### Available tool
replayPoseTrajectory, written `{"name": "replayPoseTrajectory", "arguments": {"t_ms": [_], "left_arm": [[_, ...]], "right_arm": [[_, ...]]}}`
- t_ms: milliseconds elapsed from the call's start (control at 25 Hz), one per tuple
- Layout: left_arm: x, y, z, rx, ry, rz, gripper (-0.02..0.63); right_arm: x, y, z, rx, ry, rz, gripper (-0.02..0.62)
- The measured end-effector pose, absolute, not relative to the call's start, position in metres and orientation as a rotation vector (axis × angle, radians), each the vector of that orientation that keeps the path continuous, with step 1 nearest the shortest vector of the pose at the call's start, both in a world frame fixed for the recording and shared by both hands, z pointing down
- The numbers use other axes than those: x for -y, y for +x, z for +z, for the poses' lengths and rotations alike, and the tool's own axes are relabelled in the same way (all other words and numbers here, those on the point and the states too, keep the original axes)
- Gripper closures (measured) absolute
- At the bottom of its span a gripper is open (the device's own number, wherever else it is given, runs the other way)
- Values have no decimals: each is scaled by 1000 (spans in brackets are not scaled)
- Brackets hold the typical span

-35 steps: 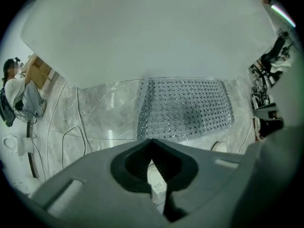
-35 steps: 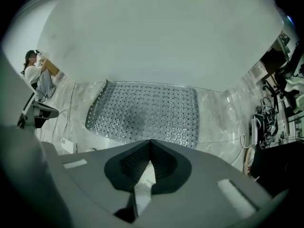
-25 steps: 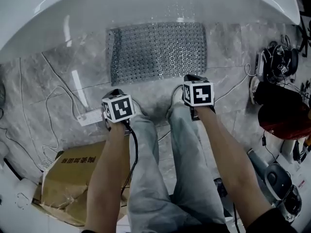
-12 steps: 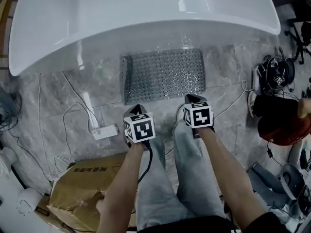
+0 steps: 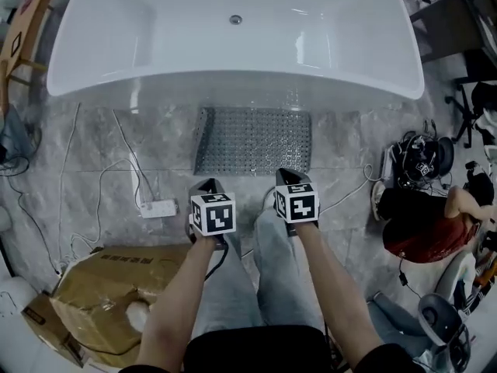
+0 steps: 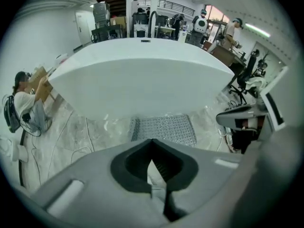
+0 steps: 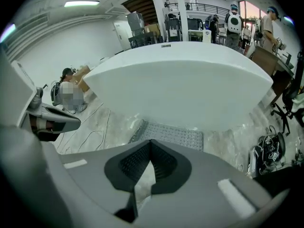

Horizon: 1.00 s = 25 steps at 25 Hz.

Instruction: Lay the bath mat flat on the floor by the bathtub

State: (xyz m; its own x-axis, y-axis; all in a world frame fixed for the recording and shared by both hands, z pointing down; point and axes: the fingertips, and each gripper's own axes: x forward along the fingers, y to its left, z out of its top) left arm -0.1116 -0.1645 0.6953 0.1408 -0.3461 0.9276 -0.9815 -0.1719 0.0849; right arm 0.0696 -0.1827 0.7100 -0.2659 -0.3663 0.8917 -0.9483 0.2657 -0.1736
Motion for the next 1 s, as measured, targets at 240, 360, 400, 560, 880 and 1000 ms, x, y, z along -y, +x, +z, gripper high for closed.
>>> {"name": "replayPoseTrajectory", "arguments": {"t_ms": [240, 360, 400, 560, 880, 1000], "left_arm": [[156, -98, 616, 1354, 1744, 1022, 601], [163, -83, 579, 1362, 1847, 1011, 601], [158, -79, 568, 1355, 1877, 1012, 601], [160, -65, 522, 1388, 1954, 957, 601], [201, -67, 428, 1531, 2050, 752, 601], [215, -72, 393, 1592, 2092, 684, 601]], "right_arm": [[175, 71, 628, 1867, 1197, 933, 589], [186, 64, 588, 1933, 1234, 916, 589], [184, 61, 577, 1946, 1238, 906, 589], [188, 56, 533, 2018, 1260, 842, 589], [217, 41, 434, 2254, 1313, 707, 589], [229, 36, 399, 2305, 1337, 607, 589]]}}
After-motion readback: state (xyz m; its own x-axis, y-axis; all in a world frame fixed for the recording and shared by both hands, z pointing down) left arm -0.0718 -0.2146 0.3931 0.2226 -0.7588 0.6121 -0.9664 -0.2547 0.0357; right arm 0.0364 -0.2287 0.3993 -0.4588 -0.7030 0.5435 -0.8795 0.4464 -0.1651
